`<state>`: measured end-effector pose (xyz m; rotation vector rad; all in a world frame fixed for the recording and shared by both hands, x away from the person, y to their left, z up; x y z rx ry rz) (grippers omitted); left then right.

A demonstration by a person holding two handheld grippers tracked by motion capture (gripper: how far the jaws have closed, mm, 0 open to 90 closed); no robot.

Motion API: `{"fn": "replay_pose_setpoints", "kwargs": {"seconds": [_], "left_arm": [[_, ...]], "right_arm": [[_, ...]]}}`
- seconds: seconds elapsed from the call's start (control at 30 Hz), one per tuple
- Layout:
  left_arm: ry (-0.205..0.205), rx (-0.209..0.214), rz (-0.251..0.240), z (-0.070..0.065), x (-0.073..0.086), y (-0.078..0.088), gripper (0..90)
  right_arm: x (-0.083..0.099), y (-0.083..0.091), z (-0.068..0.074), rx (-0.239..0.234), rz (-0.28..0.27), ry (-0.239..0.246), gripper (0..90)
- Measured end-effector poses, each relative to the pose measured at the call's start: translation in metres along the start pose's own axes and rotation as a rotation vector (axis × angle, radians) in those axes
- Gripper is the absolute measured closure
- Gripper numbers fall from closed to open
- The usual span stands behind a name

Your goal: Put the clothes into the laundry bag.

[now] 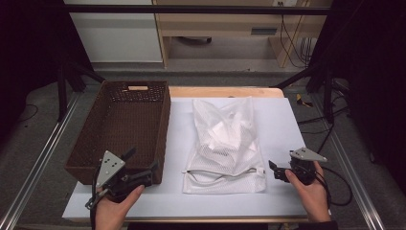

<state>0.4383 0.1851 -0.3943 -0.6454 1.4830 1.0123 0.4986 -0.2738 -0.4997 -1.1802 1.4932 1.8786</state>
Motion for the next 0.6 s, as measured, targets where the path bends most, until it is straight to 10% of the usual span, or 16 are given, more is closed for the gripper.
{"fn": "replay_pose_setpoints", "kwargs": {"seconds": [0.6], "left_arm": [[0.032, -0.123, -0.017, 0.055, 0.013, 0.014, 7.5]], "right_arm": [[0.013, -0.008, -0.017, 0.059, 0.021, -0.078, 9.5]]}}
Point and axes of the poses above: each handheld gripper's, and its own axes: y roughly backward along the jaws, x roughly out of its underside, z roughly to its left, the point moved 7 cm from there along -y, roughly forward along the jaws, and after that the axes turned 6 degrees about -y, right-handed, at the moved point
